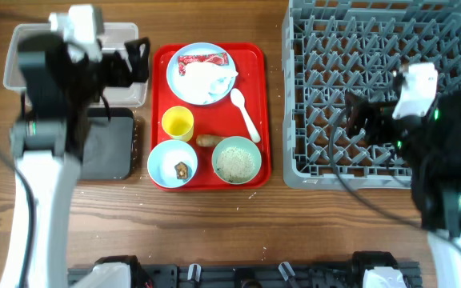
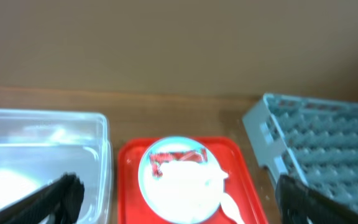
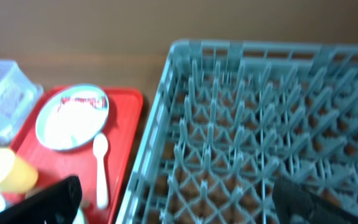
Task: Sort waste into correct bins and load items into the dishwasher rack
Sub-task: 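Grasp the red wrapper and tissue on the plate with the left gripper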
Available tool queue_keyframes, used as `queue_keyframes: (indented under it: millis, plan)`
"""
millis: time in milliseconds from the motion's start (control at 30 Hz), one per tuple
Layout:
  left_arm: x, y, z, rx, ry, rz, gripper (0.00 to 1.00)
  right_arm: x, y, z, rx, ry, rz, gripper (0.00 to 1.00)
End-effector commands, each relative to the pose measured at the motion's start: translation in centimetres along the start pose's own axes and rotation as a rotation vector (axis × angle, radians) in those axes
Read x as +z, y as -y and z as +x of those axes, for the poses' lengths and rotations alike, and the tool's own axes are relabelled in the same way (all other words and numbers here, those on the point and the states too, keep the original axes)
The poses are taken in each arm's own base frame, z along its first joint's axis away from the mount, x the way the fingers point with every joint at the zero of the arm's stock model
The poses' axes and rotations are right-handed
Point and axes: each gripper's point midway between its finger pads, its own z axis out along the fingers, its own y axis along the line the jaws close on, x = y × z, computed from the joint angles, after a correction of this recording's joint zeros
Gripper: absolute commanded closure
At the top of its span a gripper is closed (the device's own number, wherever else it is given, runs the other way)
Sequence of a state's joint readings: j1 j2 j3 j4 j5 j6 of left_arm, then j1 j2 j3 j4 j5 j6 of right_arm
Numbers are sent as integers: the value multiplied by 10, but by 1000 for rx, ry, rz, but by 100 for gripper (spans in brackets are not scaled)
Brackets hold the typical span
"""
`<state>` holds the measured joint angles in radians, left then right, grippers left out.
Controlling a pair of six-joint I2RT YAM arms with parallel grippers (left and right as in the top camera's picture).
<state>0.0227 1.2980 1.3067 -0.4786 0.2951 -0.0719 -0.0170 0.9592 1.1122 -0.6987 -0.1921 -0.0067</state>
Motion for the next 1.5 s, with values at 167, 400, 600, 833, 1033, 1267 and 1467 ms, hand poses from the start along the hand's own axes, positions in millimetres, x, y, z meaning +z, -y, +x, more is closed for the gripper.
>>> queue_keyframes:
  millis: [167, 400, 600, 833, 1033, 1267, 1467]
  plan:
    - [120, 39, 7, 178, -381, 178, 0, 40, -9, 5, 44, -224, -102, 0]
    - [193, 55, 116, 434, -626, 301, 0, 60, -22, 21, 83, -305, -203, 0]
    - [232, 43, 159, 600, -670, 314, 0, 72, -20, 33, 100, -357, -203, 0]
    - [251, 18, 200, 856, -738, 363, 0, 74, -20, 37, 104, -375, -203, 0]
    - [266, 7, 247, 932, -815, 425, 0, 74, -20, 37, 105, -375, -203, 0]
    - [257, 16, 259, 879, -844, 496, 78, 74, -20, 37, 118, -376, -200, 0]
    - [254, 13, 258, 653, -892, 379, 96, 74, -20, 37, 124, -377, -199, 0]
